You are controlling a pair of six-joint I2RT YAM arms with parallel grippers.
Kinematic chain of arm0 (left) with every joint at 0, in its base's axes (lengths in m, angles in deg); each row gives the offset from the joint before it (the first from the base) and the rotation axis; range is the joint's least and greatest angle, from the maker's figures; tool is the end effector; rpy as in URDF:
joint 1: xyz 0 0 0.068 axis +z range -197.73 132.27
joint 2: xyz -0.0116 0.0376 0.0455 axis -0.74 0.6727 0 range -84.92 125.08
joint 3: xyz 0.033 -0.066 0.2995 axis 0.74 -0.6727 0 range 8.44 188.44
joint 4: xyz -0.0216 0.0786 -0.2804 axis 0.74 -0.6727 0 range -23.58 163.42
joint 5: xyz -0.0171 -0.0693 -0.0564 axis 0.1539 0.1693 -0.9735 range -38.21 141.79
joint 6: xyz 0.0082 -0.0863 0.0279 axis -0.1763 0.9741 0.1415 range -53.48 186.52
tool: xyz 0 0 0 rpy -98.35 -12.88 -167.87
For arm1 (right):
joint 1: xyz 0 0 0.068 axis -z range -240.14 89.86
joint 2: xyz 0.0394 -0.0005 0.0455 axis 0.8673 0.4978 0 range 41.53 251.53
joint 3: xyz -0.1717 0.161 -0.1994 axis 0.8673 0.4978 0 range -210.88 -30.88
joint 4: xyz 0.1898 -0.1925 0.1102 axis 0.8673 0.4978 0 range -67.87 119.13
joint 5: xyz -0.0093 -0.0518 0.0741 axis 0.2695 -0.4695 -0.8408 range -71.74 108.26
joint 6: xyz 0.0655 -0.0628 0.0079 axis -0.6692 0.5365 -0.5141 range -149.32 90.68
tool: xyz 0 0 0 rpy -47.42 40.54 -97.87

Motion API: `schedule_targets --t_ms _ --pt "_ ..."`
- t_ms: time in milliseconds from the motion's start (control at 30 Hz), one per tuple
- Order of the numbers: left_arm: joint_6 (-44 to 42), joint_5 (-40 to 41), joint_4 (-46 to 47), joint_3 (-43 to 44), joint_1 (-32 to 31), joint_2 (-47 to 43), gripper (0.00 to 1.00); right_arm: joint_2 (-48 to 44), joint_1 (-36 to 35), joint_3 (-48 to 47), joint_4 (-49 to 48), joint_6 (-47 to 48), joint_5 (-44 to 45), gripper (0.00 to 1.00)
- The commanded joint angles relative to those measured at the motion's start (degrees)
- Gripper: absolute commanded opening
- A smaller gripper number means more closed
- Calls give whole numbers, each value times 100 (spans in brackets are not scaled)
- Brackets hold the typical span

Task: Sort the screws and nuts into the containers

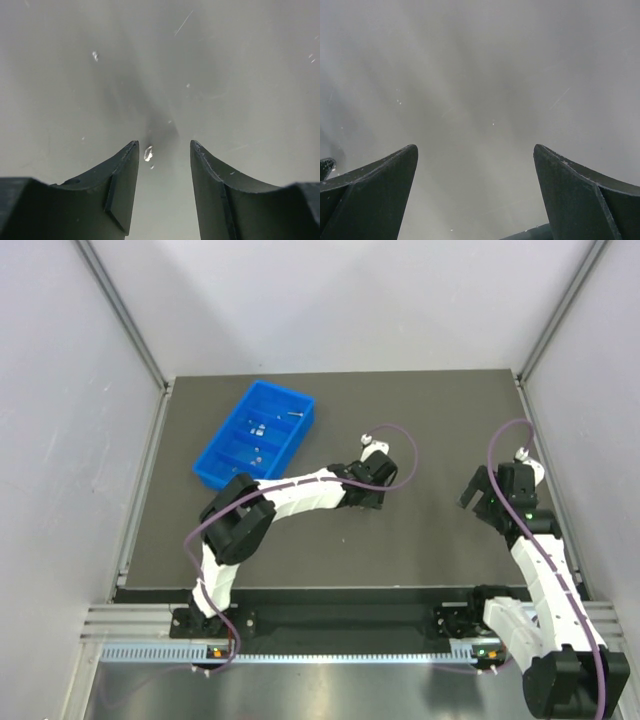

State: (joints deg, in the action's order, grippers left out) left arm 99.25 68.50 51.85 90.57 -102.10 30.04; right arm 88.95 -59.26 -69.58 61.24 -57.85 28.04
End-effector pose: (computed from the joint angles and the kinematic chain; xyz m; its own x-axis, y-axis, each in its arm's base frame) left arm 0.3109 -0.3937 0.1625 -0.7666 0.1808 -0.6162 0.3168 0.9411 -0.1180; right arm 0.2031 -0.0169 0.2377 -0.5893 0.4798 -0.6500 0.4676 0.8587 0.2100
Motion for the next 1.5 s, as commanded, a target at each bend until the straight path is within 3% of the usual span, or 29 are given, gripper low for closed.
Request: schedule_targets --t_ms 0,767,867,1100,1133,1333,1467 --pt "-83 51 -128 383 -38 70 50 -75 -1 -279 -18 41 164 100" --pt "278 403 -340 93 -100 422 37 -13 -1 -305 17 15 147 100" --pt "313 386 -349 67 -100 475 31 -22 -1 -305 17 6 129 100" --pt "436 526 -489 14 -100 432 6 -22 -1 -331 35 -12 129 100" --pt "445 570 -489 -21 -100 318 1 -22 -1 -340 35 -29 129 100" --pt "682 659 -279 -468 391 -1008 1 4 -1 -340 -9 -117 86 100" --pt "831 649 -94 -1022 1399 -2282 1 -31 -1 -279 -88 -187 -2 100"
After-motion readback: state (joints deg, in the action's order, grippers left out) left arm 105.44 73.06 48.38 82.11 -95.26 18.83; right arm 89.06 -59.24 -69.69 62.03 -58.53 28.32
